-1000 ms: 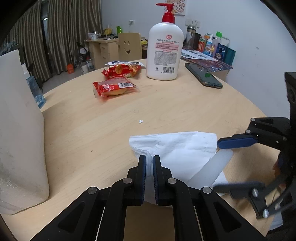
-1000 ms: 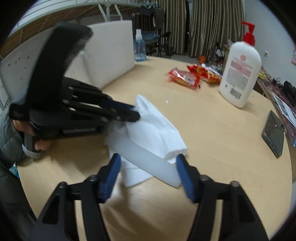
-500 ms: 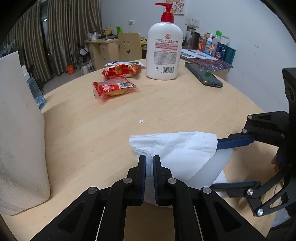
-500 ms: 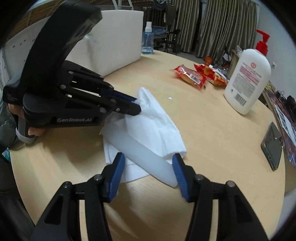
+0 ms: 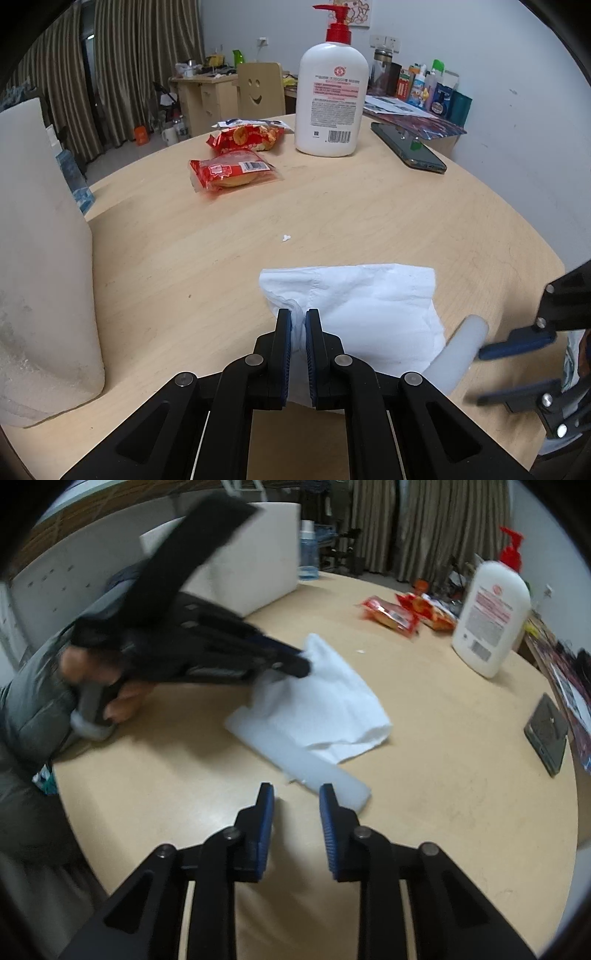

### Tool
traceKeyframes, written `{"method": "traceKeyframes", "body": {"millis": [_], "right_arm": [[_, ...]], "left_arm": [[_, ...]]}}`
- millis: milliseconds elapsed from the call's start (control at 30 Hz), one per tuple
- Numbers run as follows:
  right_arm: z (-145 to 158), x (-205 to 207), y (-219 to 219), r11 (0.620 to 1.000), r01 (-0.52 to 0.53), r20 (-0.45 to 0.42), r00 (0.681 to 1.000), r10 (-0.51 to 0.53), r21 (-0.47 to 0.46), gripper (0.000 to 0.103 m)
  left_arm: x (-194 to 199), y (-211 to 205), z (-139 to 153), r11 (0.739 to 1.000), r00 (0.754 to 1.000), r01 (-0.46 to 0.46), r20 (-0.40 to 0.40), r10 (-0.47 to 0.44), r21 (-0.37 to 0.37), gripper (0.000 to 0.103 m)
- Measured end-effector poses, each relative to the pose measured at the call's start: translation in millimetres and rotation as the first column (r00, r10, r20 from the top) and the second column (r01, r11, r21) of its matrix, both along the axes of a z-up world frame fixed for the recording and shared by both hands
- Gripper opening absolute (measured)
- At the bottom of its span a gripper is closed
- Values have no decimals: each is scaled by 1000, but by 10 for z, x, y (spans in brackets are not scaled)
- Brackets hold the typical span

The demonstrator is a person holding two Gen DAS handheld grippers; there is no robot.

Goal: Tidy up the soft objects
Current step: 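Grasp the white cloth with left tool while right tool grasps the white strip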

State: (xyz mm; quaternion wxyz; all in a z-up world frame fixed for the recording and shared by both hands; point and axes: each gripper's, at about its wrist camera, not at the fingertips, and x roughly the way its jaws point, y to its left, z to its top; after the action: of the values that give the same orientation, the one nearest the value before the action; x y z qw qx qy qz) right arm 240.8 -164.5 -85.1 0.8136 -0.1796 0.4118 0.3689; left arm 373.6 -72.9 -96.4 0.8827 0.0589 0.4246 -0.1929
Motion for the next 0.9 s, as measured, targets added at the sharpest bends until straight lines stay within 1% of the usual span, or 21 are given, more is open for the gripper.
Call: {"method": "traceKeyframes", "body": {"millis": [67, 133, 200, 233, 367, 500, 567, 633, 733, 800, 867, 900], "right_arm": [[44, -23, 20, 1000, -17, 34, 999, 17, 5, 29], [72, 5, 36, 1000, -11, 75, 997, 12, -8, 30], [57, 54, 51, 999, -31, 84, 996, 33, -25, 33], [29, 95, 61, 999, -35, 83, 996, 38, -39, 36], [-47, 199, 84, 996, -70, 48, 996, 72, -49, 39], [-43, 196, 98, 992, -114, 40, 992, 116, -48, 40], [-56, 177, 105, 990, -132, 31, 991, 134, -51, 48], [-76, 149, 127, 988, -139, 41, 989, 142, -65, 49], [-78, 120, 174, 982, -168, 61, 983, 173, -87, 53], [-79, 191, 183, 982, -172, 34, 984, 175, -79, 54], [-85, 284, 187, 983, -174, -11, 985, 174, -56, 54], [-80, 299, 191, 982, -179, -16, 984, 178, -56, 52]], "left_arm": [[-1, 23, 6, 1000, 1000, -1, -8, 1, -12, 8], [-18, 39, 23, 1000, 1000, -1, -2, 1, -16, 8], [-43, 46, 48, 1000, 1000, 6, 9, -5, -17, 8], [-57, 53, 63, 1000, 1000, 10, 16, -10, -18, 8], [-72, 58, 68, 1000, 1000, 18, 16, -17, -18, 8], [-74, 64, 72, 1000, 1000, 17, 13, -17, -21, 8], [-75, 68, 71, 1000, 1000, 22, 10, -22, -22, 8], [-70, 69, 66, 1000, 1000, 22, 7, -22, -17, 8], [-62, 66, 58, 1000, 1000, 22, 1, -22, -17, 8], [-67, 57, 57, 1000, 1000, 24, 2, -24, -13, 8], [-75, 54, 61, 1000, 1000, 26, 4, -26, -13, 8], [-77, 55, 62, 1000, 1000, 26, 5, -26, -14, 8]]}}
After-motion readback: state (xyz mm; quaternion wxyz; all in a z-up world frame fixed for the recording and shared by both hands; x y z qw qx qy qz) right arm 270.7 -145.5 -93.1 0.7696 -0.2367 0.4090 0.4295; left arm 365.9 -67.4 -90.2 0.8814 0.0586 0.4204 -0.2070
